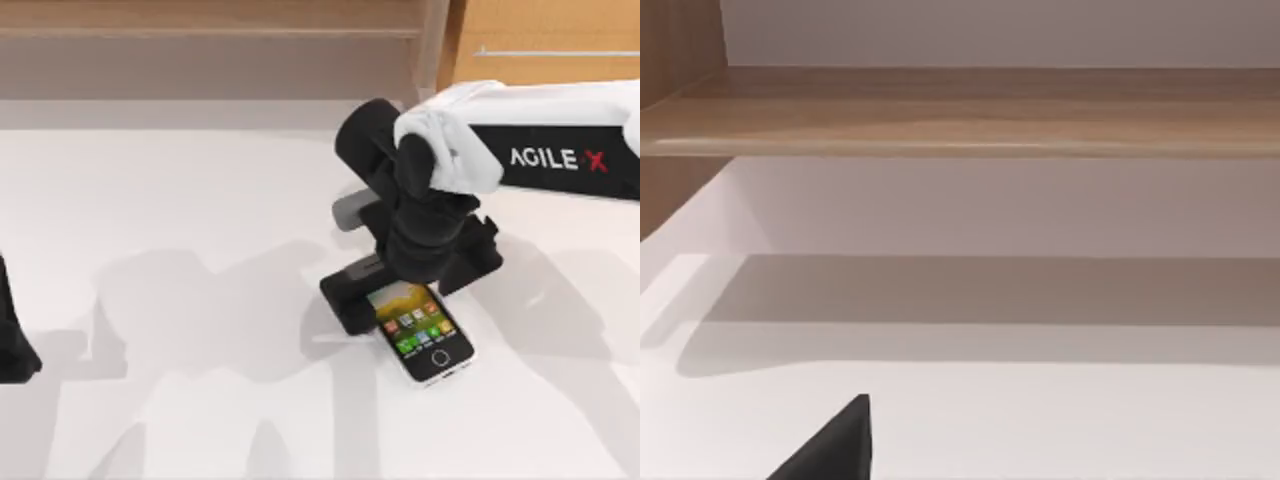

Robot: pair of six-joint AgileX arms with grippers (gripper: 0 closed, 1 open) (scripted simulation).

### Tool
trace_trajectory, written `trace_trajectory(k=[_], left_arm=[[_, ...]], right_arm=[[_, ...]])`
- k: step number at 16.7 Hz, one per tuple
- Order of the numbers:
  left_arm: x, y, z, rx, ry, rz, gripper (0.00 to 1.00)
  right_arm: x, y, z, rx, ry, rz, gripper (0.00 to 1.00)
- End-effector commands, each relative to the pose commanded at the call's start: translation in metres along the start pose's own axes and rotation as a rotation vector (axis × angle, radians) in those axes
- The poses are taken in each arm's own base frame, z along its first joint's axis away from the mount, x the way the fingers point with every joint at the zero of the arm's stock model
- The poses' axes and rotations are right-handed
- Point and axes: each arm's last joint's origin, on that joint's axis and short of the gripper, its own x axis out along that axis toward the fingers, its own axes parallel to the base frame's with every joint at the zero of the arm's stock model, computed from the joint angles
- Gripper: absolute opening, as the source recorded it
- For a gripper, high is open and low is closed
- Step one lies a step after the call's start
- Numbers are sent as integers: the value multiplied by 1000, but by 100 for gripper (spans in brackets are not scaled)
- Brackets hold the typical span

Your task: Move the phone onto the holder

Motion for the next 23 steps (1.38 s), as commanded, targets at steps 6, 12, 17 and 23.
trace_trajectory(k=[6, 12, 17, 23], left_arm=[[0, 0, 0, 0, 0, 0, 100], [0, 0, 0, 0, 0, 0, 100], [0, 0, 0, 0, 0, 0, 100], [0, 0, 0, 0, 0, 0, 100]], right_arm=[[0, 0, 0, 0, 0, 0, 25], [0, 0, 0, 0, 0, 0, 0], [0, 0, 0, 0, 0, 0, 0], [-32, -2, 1, 3, -33, -11, 0]])
